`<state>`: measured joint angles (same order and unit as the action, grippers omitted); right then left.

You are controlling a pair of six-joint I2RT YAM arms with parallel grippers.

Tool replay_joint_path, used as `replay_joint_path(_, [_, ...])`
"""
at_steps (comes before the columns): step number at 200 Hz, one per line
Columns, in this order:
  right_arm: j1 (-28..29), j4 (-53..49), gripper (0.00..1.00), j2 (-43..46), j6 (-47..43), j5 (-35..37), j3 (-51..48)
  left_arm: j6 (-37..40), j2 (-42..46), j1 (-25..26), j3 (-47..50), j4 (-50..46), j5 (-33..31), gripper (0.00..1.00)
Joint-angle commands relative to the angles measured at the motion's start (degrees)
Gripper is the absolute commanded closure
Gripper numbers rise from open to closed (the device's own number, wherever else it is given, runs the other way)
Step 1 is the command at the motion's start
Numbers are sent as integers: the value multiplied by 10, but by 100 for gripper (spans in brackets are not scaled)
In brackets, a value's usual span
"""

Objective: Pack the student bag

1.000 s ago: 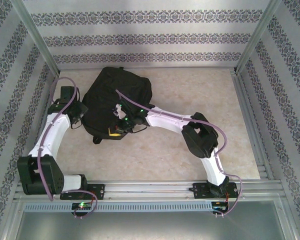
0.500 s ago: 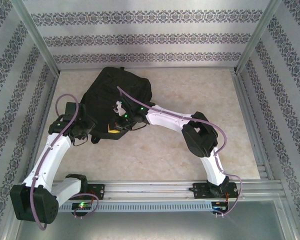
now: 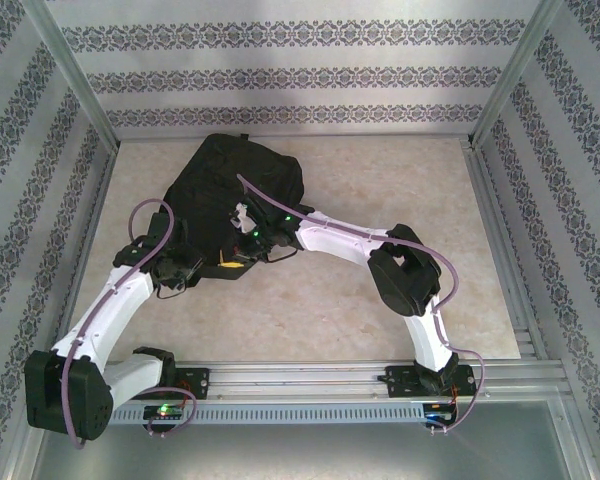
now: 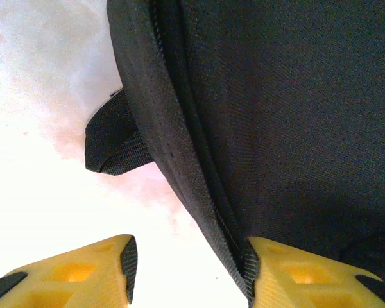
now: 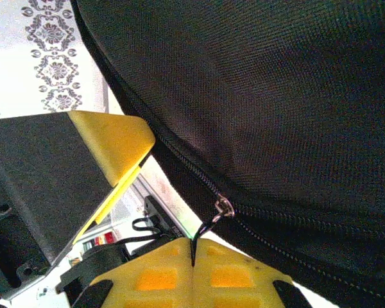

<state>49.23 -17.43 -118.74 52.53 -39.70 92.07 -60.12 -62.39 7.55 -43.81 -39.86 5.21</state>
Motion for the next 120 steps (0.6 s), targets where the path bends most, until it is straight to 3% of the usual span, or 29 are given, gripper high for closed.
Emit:
replay_joint_path(1, [-4,3,100,29,-12,2,-5,-11,-8,8,10,29,-7,55])
replay_joint_path(67, [-20,-69,100,65,-86,36,-42,16,-18,8,20,47,-43,98])
replay_joint_path(120, [-63,-112,100,107,-136,79,-88,28,-12,8,24,43,-52,100])
